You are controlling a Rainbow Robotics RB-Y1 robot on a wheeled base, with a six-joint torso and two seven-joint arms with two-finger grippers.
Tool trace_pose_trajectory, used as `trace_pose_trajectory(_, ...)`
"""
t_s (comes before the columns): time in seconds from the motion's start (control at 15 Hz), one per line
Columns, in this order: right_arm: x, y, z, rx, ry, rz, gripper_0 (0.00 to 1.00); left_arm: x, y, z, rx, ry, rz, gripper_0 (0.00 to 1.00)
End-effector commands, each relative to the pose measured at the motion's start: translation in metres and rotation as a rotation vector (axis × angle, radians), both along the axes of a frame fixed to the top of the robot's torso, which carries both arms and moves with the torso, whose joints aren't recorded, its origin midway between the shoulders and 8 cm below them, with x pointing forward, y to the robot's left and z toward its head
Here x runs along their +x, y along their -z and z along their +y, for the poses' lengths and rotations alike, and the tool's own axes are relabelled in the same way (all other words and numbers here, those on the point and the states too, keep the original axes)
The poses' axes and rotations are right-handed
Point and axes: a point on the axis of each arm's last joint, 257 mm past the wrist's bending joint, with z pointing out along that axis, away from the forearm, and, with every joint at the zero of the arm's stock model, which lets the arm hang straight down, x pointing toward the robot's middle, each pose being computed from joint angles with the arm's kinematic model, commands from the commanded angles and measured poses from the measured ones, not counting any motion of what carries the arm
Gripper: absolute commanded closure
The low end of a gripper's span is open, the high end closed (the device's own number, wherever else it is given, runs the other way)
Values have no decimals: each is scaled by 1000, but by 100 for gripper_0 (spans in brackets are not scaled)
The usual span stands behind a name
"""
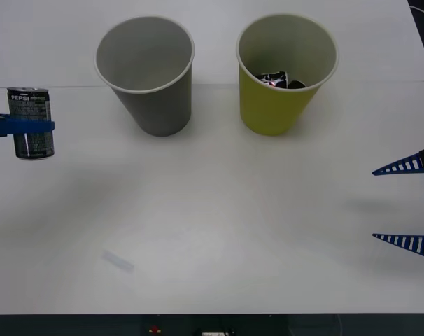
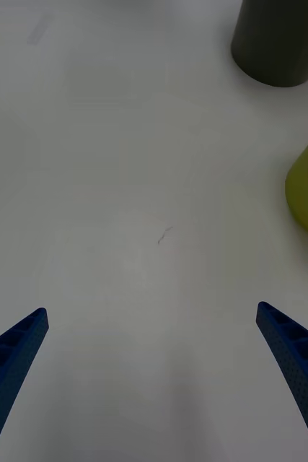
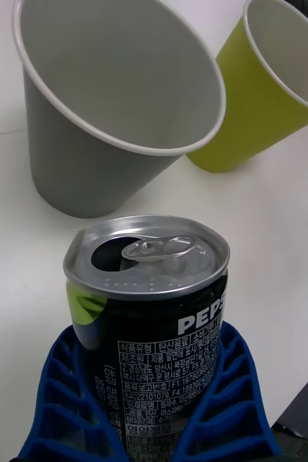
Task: Put the can into the green bin and the plastic bottle into the gray bin
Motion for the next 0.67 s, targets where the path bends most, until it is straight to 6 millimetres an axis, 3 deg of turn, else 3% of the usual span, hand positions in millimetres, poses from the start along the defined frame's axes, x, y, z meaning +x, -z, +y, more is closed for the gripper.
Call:
trace_pose_trajectory(0.07,0,0,0,0,0,0,0,-1,-10,-20,30,68,-8,100)
trace_pose_trajectory(0.33,0,0,0,0,0,0,0,17,-39,-64,73,173,-73,100)
trace_pose_trajectory(0.67,0,0,0,0,0,0,0,43,-60,-117,162,275,-109,100)
